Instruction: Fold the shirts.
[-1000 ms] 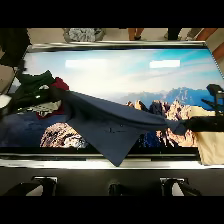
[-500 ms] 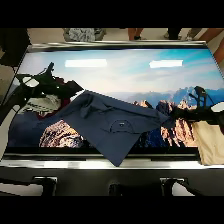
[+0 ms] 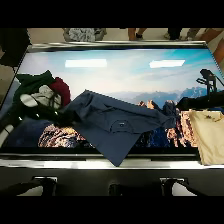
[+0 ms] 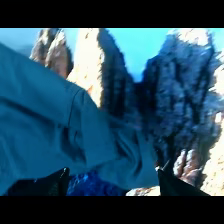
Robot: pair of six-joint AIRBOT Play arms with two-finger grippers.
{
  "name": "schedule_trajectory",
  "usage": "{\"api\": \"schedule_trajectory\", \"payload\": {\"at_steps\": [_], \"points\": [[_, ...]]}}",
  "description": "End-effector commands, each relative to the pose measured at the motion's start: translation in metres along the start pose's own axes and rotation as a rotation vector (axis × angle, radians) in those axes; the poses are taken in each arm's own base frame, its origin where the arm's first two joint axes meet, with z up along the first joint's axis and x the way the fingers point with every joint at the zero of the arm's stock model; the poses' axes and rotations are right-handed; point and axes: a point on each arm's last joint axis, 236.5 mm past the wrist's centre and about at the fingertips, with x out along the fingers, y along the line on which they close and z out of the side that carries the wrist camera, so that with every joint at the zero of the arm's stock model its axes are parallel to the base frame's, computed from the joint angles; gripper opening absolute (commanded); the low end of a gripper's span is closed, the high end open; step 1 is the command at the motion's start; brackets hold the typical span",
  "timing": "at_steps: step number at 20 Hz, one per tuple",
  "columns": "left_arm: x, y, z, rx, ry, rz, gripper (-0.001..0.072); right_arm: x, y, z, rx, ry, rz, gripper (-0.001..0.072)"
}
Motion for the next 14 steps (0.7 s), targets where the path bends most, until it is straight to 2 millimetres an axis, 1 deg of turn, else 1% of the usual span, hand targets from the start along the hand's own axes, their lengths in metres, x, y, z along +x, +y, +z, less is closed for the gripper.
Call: {"api": "schedule_trajectory", "payload": {"at_steps": [1,2,4,7,8,9,11,12,13,14], "points": [[0.068,-0.011,-0.082,-0.09,0.082,-0.078,0.072,0.003,0.003,-0.02,-0.038,0.099,0.032,0.0639],[0.083,-0.02,-0.094,-0.105,0.092,-0.101,0.072,0.004,-0.003,-0.024,-0.045,0.117,0.011,0.064],[0.108,-0.042,-0.111,-0.112,0.092,-0.137,0.072,0.008,-0.015,-0.03,-0.089,0.145,-0.028,0.0631],[0.135,-0.061,-0.128,-0.141,0.108,-0.149,0.0712,0.022,-0.019,-0.033,-0.087,0.17,-0.007,0.0632],[0.144,-0.064,-0.131,-0.16,0.111,-0.15,0.0712,0.029,-0.02,-0.033,-0.077,0.172,0.006,0.0653],[0.152,-0.068,-0.132,-0.195,0.102,-0.159,0.071,0.038,-0.017,-0.033,-0.06,0.174,0.038,0.0713],[0.163,-0.071,-0.123,-0.256,0.049,-0.169,0.0593,0.058,-0.008,-0.032,-0.056,0.174,0.125,0.0715],[0.167,-0.07,-0.118,-0.272,0.019,-0.164,0.0592,0.067,-0.005,-0.033,-0.048,0.18,0.159,0.0715],[0.17,-0.07,-0.115,-0.283,0.002,-0.161,0.0515,0.077,-0.003,-0.035,-0.043,0.189,0.191,0.0715],[0.172,-0.068,-0.112,-0.287,-0.013,-0.154,0.0357,0.086,-0.002,-0.038,-0.038,0.198,0.216,0.0715]]}}
